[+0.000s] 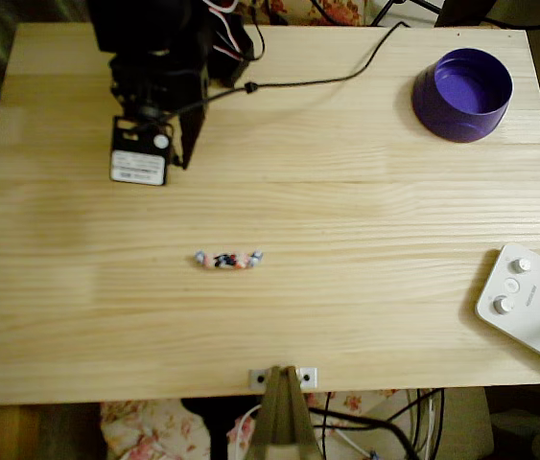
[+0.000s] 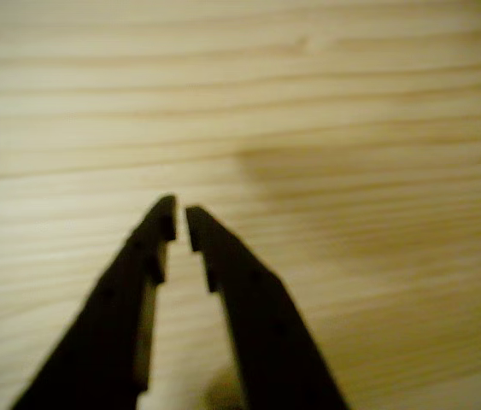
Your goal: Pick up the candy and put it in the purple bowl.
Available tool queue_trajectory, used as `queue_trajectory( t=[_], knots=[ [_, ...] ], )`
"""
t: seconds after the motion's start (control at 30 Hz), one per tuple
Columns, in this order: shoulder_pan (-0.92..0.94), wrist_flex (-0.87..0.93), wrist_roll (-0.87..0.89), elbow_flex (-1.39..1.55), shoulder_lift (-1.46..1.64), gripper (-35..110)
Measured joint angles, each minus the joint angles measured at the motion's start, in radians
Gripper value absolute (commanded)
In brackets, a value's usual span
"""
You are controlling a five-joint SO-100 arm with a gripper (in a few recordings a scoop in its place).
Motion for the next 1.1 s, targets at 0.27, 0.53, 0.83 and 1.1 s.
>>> queue_trajectory(
  t=[0.27,0.53,0.83,1.1],
  knots=[
    [0.006,-0.02,-0.003,0.015,-0.011,-1],
    [0.015,-0.012,0.02,-0.084,-0.097,-1],
    [0.046,-0.012,0.018,-0.273,-0.259,-1],
    [0.044,-0.077,-0.118,-0.492,-0.528,-1]
  ],
)
